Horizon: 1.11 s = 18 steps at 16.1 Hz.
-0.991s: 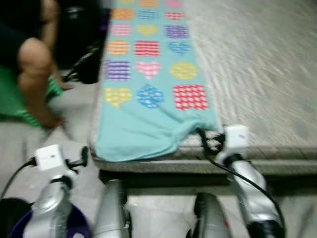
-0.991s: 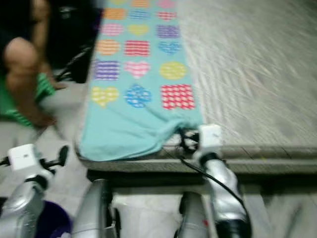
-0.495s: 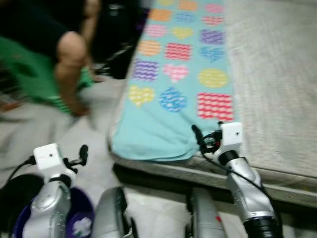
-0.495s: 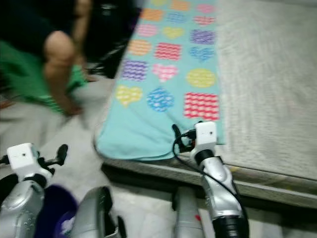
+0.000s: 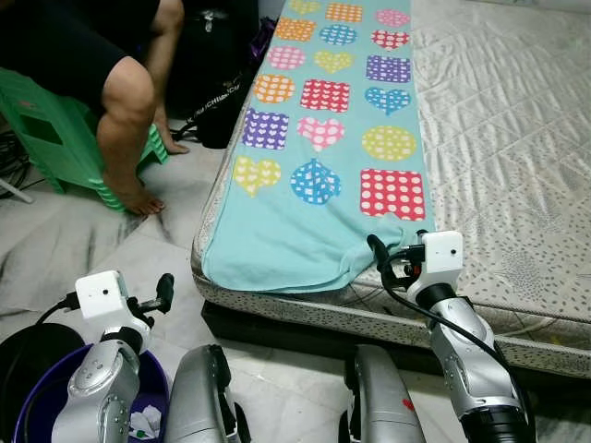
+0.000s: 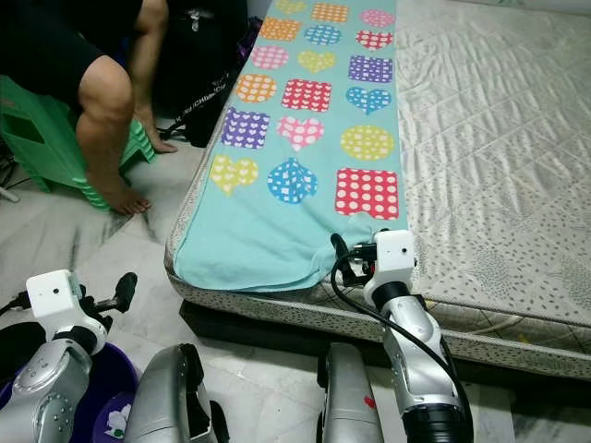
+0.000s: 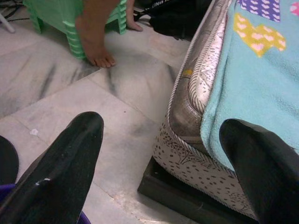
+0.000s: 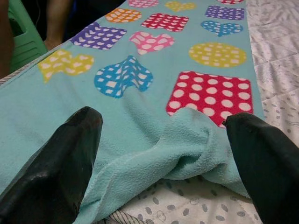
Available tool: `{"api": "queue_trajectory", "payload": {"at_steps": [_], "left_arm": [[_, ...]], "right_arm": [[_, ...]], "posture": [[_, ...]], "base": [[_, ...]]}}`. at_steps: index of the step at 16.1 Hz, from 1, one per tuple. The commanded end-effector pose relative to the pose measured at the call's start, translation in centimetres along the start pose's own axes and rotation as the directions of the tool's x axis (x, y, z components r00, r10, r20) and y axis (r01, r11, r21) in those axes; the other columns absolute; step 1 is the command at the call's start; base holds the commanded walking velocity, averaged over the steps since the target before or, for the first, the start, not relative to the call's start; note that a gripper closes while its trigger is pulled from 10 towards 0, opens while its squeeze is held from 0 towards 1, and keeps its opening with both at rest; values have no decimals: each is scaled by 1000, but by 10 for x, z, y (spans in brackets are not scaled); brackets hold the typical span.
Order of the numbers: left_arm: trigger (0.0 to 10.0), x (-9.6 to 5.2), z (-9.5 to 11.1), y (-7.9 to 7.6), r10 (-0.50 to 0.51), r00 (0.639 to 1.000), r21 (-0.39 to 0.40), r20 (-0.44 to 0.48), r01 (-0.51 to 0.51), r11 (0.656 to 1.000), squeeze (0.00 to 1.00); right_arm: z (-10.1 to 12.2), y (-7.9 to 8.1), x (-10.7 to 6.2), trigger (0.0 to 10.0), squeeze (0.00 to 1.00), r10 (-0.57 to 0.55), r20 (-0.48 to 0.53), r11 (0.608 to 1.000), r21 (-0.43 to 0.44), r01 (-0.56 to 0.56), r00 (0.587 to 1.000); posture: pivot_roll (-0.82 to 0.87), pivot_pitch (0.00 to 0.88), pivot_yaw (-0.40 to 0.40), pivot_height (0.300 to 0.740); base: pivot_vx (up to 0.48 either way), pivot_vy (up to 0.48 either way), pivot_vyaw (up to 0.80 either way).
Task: Clean up the room
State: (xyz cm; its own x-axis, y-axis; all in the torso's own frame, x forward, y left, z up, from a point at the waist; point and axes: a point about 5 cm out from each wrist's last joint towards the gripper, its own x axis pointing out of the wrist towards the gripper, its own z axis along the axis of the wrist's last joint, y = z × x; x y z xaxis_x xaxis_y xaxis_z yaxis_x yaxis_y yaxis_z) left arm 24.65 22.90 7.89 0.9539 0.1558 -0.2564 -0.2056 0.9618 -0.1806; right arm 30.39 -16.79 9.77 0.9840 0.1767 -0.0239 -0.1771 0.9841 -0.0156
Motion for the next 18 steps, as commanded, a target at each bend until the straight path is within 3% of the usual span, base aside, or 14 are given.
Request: {"api": "queue_trajectory", "payload": {"at_steps": [1, 6, 13, 18], "left_arm": [[10000, 0, 0, 5, 12, 1000, 8, -4, -12, 1000, 0], [10000, -1, 2, 5, 3, 1000, 7, 4, -3, 1000, 0], [10000, -2, -1, 3, 2, 1000, -6, -10, -2, 1000, 0], [10000, 1, 1, 0, -1, 1000, -13, -13, 1, 1000, 0]], "right_arm": [[1, 3, 0, 10000, 0, 18, 7, 1000, -20, -18, 1000], [1, 5, 0, 10000, 0, 27, 4, 999, -31, -26, 1000], [2, 4, 6, 10000, 0, -2, -3, 998, -63, 2, 1000], [11, 13, 19, 10000, 0, -75, -11, 997, -14, 75, 997]], "posture": [[-109, 194, 5, 569], [-110, 200, 4, 569], [-107, 208, 5, 569], [-98, 232, 11, 569]], "base": [[0, 0, 0], [0, 0, 513], [35, 0, 0], [0, 0, 0]]}}
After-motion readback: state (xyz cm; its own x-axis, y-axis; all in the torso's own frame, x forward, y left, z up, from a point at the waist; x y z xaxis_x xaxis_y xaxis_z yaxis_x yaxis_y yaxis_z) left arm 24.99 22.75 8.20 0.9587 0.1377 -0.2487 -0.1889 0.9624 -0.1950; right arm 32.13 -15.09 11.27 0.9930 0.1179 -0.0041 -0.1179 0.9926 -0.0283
